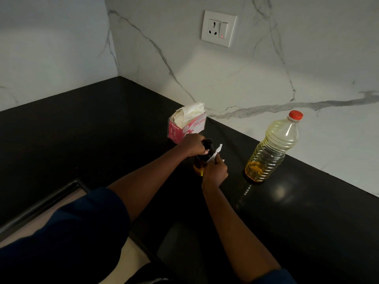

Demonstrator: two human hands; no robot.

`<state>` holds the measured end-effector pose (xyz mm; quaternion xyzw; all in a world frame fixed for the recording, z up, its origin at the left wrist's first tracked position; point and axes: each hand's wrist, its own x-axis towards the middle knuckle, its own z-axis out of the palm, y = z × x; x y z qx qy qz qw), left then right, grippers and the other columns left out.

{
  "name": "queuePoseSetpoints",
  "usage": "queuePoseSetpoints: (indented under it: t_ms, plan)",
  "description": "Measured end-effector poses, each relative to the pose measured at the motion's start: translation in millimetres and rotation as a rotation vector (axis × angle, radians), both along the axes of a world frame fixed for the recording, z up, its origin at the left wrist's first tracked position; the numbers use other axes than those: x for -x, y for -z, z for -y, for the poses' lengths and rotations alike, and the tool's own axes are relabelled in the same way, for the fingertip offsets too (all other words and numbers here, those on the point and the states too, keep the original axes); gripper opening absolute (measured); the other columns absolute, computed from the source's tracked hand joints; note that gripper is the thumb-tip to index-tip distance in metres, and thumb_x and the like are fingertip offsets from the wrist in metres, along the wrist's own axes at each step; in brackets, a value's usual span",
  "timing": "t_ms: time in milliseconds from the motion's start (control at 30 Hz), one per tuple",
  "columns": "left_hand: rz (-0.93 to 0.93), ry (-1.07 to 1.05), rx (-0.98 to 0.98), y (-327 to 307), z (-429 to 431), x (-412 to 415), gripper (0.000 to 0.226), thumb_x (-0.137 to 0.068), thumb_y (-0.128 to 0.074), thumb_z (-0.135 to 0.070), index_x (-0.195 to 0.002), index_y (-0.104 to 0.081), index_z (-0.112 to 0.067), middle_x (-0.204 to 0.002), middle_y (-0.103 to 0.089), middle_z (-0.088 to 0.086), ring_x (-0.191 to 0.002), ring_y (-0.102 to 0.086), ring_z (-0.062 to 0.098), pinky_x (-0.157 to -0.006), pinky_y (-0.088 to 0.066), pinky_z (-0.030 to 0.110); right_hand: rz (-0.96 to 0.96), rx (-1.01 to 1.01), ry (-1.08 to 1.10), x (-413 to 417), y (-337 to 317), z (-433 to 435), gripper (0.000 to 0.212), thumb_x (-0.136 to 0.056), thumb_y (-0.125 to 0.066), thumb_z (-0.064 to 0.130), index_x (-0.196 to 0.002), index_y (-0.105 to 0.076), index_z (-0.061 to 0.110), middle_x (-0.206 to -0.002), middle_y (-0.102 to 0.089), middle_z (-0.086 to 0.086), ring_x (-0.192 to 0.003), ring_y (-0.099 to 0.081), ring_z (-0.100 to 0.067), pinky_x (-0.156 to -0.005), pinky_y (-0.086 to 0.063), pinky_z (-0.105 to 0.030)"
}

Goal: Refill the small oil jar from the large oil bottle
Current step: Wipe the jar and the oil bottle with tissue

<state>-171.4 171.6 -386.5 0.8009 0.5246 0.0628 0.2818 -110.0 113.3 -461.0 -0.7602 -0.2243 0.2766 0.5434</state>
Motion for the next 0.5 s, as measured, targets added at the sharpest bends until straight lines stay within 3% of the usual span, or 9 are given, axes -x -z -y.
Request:
queuePoseSetpoints:
  t_ms: [67,133,233,333,433,500]
  plan:
    - [-0.02,-0.006,-0.004,2,1,-1,0.048,-0.089,-0.059,-0.024,-0.133,-0.048,-0.009,-0.127,-0.057,0.013,-0.119,-0.052,0.025,-0.097,-0.043,0.032,-0.029,0.032,0.0,-1,11,0,0.046,-0.092,-0.036,-0.005,-0.133,-0.051,0.012,-0.119,-0.063,-0.006,-0.065,-0.053,-0.003,-0.048,-0.04,-0.011]
    - [-0.041,-0.018,-0.023,3,1,-2,0.045,-0.09,-0.057,-0.025,-0.13,-0.05,-0.007,-0.123,-0.058,0.013,-0.114,-0.054,0.024,-0.092,-0.044,0.029,-0.056,0.05,0.015,3,18,4,0.044,-0.092,-0.037,-0.004,-0.13,-0.054,0.012,-0.116,-0.064,-0.007,-0.061,-0.055,-0.004,-0.043,-0.04,-0.011]
    - [-0.042,-0.035,-0.044,3,1,-3,0.042,-0.089,-0.056,-0.024,-0.127,-0.053,-0.006,-0.119,-0.059,0.013,-0.11,-0.055,0.024,-0.081,-0.042,0.025,-0.051,0.042,0.047,15,19,10,0.048,-0.09,-0.039,-0.005,-0.134,-0.05,0.011,-0.119,-0.064,-0.009,-0.083,-0.064,-0.016,-0.063,-0.055,-0.023]
    - [-0.051,-0.046,-0.065,1,2,-4,0.04,-0.09,-0.055,-0.024,-0.126,-0.053,-0.007,-0.116,-0.06,0.012,-0.105,-0.056,0.022,-0.073,-0.039,0.021,-0.042,-0.04,0.075,24,13,8,0.052,-0.089,-0.042,-0.006,-0.137,-0.045,0.014,-0.125,-0.06,-0.009,-0.1,-0.065,-0.023,-0.083,-0.056,-0.038]
    - [-0.059,-0.077,-0.059,1,2,-3,0.031,-0.092,-0.052,-0.02,-0.118,-0.056,-0.004,-0.1,-0.062,0.012,-0.083,-0.053,0.015,-0.056,-0.035,0.015,0.003,-0.109,0.071,24,5,4,0.052,-0.09,-0.042,-0.007,-0.136,-0.046,0.016,-0.127,-0.059,-0.012,-0.108,-0.062,-0.025,-0.089,-0.054,-0.041]
    - [-0.069,-0.079,-0.042,0,2,-3,0.033,-0.09,-0.056,-0.025,-0.116,-0.057,-0.004,-0.095,-0.061,0.01,-0.082,-0.054,0.015,-0.058,-0.037,0.017,0.017,-0.082,0.061,17,1,1,0.052,-0.09,-0.039,-0.008,-0.136,-0.046,0.015,-0.127,-0.059,-0.012,-0.109,-0.061,-0.025,-0.09,-0.054,-0.039]
